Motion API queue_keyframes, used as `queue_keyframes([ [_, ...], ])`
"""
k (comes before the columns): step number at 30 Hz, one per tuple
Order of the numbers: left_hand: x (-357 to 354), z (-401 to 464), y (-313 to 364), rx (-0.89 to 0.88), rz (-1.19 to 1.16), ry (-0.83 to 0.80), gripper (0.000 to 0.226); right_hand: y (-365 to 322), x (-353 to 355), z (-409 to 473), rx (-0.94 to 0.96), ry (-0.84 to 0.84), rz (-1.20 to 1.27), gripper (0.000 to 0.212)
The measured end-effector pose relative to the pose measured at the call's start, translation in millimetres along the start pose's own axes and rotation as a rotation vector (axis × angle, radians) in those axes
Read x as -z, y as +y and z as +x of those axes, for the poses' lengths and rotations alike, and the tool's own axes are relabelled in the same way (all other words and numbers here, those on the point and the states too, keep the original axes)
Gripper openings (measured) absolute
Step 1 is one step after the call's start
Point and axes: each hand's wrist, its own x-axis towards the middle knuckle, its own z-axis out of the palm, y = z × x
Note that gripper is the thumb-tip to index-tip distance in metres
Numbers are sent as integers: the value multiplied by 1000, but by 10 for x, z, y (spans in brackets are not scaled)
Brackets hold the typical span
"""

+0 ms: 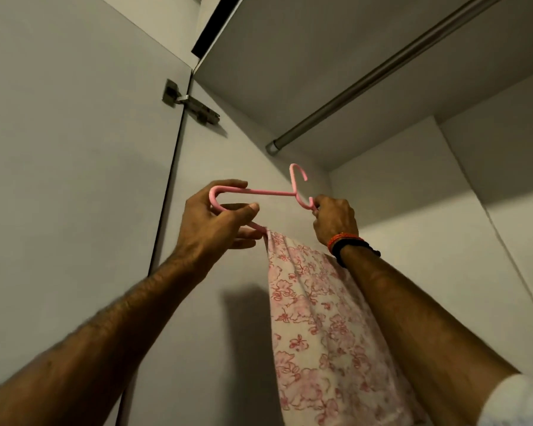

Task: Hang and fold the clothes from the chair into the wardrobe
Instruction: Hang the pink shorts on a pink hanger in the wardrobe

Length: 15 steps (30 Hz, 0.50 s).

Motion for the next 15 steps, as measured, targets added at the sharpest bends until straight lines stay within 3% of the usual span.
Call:
queue_keyframes([
  [15, 218, 969, -228, -229, 1, 51, 40, -384, -274, 1104, 83, 64, 81, 27],
])
